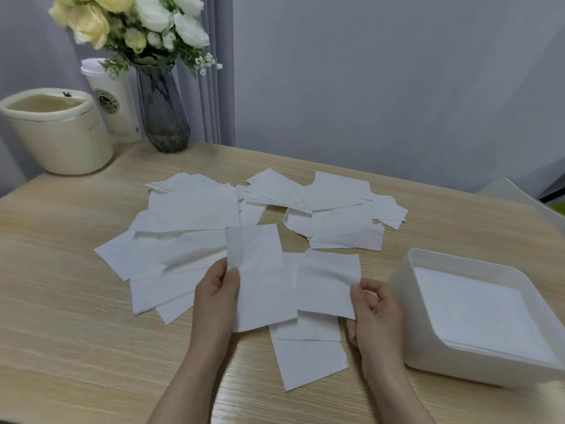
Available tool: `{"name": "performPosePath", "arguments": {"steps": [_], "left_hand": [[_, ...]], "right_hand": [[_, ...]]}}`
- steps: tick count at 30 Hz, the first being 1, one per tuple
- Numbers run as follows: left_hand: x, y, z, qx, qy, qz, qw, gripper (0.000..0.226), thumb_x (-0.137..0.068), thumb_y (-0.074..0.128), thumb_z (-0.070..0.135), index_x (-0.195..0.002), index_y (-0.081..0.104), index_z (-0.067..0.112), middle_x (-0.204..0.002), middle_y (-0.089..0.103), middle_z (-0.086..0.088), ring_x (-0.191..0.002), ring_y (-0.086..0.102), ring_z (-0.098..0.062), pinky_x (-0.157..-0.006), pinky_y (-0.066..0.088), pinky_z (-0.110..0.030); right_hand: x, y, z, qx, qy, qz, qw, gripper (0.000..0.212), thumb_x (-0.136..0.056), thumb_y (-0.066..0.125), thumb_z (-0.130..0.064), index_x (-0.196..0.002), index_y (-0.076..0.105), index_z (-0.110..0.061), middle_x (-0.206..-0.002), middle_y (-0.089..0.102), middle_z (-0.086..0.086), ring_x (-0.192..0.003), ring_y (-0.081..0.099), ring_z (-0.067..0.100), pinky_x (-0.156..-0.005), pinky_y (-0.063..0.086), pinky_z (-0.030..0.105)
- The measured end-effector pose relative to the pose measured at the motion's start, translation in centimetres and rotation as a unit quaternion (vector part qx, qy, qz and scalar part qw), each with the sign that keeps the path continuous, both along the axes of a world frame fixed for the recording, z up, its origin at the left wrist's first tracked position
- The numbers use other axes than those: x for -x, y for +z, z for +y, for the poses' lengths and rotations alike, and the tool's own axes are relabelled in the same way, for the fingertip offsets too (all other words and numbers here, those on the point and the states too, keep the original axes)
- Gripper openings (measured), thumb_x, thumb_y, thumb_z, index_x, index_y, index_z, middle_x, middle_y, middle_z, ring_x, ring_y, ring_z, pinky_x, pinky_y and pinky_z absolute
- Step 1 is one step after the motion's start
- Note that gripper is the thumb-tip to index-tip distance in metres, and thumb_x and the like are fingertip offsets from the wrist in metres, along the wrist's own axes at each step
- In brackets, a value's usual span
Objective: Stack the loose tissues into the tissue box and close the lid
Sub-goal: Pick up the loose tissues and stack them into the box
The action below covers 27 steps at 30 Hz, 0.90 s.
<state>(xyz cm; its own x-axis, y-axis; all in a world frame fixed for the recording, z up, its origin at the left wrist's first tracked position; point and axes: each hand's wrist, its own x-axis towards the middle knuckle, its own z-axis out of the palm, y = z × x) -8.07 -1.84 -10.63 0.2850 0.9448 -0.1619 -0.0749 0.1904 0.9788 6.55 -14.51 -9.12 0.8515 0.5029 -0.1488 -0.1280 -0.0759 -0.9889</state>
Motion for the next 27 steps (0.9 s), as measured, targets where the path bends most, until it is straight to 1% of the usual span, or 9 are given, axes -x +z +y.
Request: {"name": "performPosePath", "arguments": {"steps": [3, 6, 10, 12, 14, 16, 18, 24, 27], "left_hand": [[-0.2, 0.0, 0.0, -0.007, -0.007, 0.014, 1.000, 0.028, -0.100, 0.045, 0.009, -0.100, 0.070, 0.021, -0.097, 0.075, -0.002, -0.095, 0.068, -0.027, -0.084, 0.051, -0.043], [-0.2, 0.1, -0.1, -0.011, -0.013, 0.019, 1.000, 0.029, -0.100, 0.045, 0.007, -0.100, 0.070, 0.022, -0.095, 0.075, 0.001, -0.094, 0.068, -0.024, -0.082, 0.051, -0.038], [-0.1, 0.2, -0.2, -0.009, -0.019, 0.015, 1.000, 0.027, -0.099, 0.045, 0.007, -0.102, 0.070, 0.019, -0.094, 0.075, -0.002, -0.090, 0.068, -0.023, -0.079, 0.050, -0.036], [0.0, 0.3, -0.2, -0.005, -0.028, 0.009, 1.000, 0.027, -0.099, 0.046, 0.007, -0.103, 0.070, 0.018, -0.096, 0.075, -0.004, -0.091, 0.068, -0.025, -0.079, 0.051, -0.038], [-0.1, 0.4, -0.3, 0.006, -0.035, -0.010, 0.999, 0.026, -0.098, 0.049, 0.007, -0.101, 0.072, 0.018, -0.096, 0.075, -0.008, -0.088, 0.068, -0.025, -0.079, 0.050, -0.037], [-0.1, 0.8, -0.4, 0.029, -0.037, -0.041, 0.998, 0.022, -0.098, 0.052, 0.008, -0.101, 0.072, 0.016, -0.096, 0.075, -0.010, -0.085, 0.067, -0.023, -0.077, 0.049, -0.036], [-0.1, 1.0, -0.6, 0.044, -0.039, -0.065, 0.996, 0.020, -0.099, 0.051, 0.011, -0.104, 0.071, 0.015, -0.097, 0.076, -0.010, -0.085, 0.068, -0.022, -0.078, 0.051, -0.036], [0.0, 1.2, -0.7, 0.038, -0.045, -0.068, 0.996, 0.022, -0.100, 0.049, 0.012, -0.105, 0.070, 0.016, -0.097, 0.076, -0.006, -0.088, 0.070, -0.020, -0.079, 0.053, -0.036], [0.0, 1.1, -0.7, 0.039, -0.048, -0.066, 0.996, 0.022, -0.100, 0.049, 0.014, -0.105, 0.070, 0.016, -0.098, 0.076, -0.006, -0.088, 0.070, -0.020, -0.080, 0.052, -0.037]], "right_hand": [[0.7, 1.1, 0.4, -0.088, 0.019, 0.072, 0.993, 0.005, -0.096, 0.051, -0.007, -0.093, 0.053, -0.010, -0.047, 0.054, -0.008, -0.032, 0.039, 0.002, -0.032, 0.029, 0.013], [1.4, 1.8, 1.2, -0.149, 0.034, 0.082, 0.985, 0.003, -0.088, 0.058, -0.013, -0.090, 0.056, -0.015, -0.052, 0.054, -0.003, -0.030, 0.030, 0.007, -0.032, 0.021, 0.013], [2.3, 2.6, 1.9, -0.197, 0.051, 0.095, 0.974, 0.015, -0.075, 0.060, -0.022, -0.088, 0.057, -0.015, -0.055, 0.056, -0.001, -0.028, 0.031, 0.007, -0.032, 0.021, 0.012], [2.6, 2.6, 2.2, -0.185, 0.084, 0.089, 0.975, 0.012, -0.079, 0.060, -0.018, -0.089, 0.056, -0.013, -0.053, 0.055, 0.000, -0.027, 0.032, 0.008, -0.032, 0.021, 0.012], [2.7, 2.1, 2.3, -0.121, 0.126, 0.063, 0.983, 0.005, -0.088, 0.058, -0.010, -0.093, 0.056, -0.008, -0.047, 0.052, 0.001, -0.027, 0.033, 0.009, -0.031, 0.023, 0.014], [2.9, 1.1, 2.2, -0.050, 0.159, 0.041, 0.985, 0.006, -0.094, 0.056, -0.009, -0.098, 0.057, -0.004, -0.044, 0.052, 0.003, -0.028, 0.035, 0.010, -0.032, 0.026, 0.016], [3.0, 0.4, 2.1, -0.018, 0.169, 0.029, 0.985, 0.009, -0.095, 0.057, -0.011, -0.101, 0.060, -0.005, -0.044, 0.052, 0.008, -0.029, 0.036, 0.012, -0.034, 0.028, 0.017], [3.3, -0.5, 2.1, -0.030, 0.157, 0.015, 0.987, 0.010, -0.093, 0.059, -0.009, -0.101, 0.064, -0.008, -0.044, 0.054, 0.009, -0.028, 0.037, 0.012, -0.035, 0.029, 0.017], [3.6, -0.9, 2.2, -0.043, 0.142, 0.003, 0.989, 0.008, -0.092, 0.060, -0.009, -0.098, 0.064, -0.011, -0.051, 0.060, 0.009, -0.029, 0.039, 0.014, -0.037, 0.032, 0.018]]}}
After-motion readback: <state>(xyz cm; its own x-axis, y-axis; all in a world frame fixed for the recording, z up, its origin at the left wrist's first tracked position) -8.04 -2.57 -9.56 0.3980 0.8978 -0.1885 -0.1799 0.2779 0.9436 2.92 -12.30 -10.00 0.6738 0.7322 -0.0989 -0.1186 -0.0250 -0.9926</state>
